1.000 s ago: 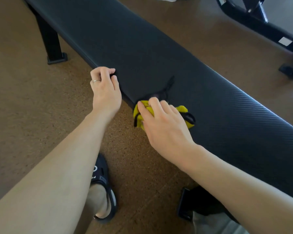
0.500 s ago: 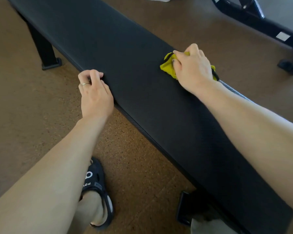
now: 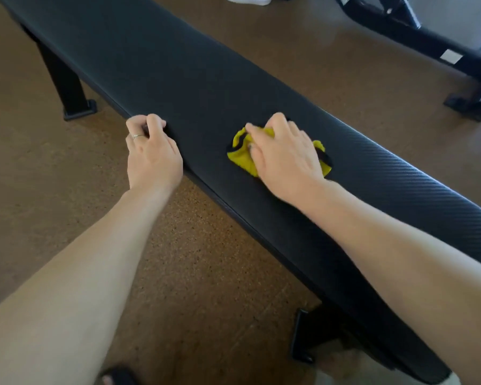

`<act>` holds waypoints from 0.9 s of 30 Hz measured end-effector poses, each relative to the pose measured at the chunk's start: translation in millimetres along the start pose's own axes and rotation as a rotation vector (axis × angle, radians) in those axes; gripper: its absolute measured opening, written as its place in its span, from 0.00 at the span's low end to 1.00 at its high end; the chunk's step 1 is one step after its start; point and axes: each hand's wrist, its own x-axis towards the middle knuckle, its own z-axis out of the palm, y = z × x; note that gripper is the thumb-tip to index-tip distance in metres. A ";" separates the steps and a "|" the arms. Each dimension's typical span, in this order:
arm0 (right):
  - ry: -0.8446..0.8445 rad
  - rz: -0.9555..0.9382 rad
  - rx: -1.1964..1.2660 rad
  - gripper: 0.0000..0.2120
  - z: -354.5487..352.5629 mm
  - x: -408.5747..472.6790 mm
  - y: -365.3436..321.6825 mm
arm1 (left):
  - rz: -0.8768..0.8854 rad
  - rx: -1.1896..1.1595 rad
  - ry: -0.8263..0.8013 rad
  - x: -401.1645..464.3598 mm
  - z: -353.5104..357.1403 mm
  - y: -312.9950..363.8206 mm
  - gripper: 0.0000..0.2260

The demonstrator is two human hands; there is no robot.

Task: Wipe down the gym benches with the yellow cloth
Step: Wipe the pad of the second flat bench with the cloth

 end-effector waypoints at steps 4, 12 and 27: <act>-0.013 0.234 -0.074 0.21 11.6 36.9 -13.6 | 0.088 0.177 0.019 5.4 -0.6 -6.3 0.11; 0.102 0.262 -0.098 0.21 6.7 -75.6 -83.7 | 0.546 0.294 -0.092 36.4 -12.4 -41.8 0.15; 0.016 0.329 -0.106 0.24 4.6 -50.6 -115.7 | 0.779 0.072 -0.155 71.7 -10.9 -77.4 0.14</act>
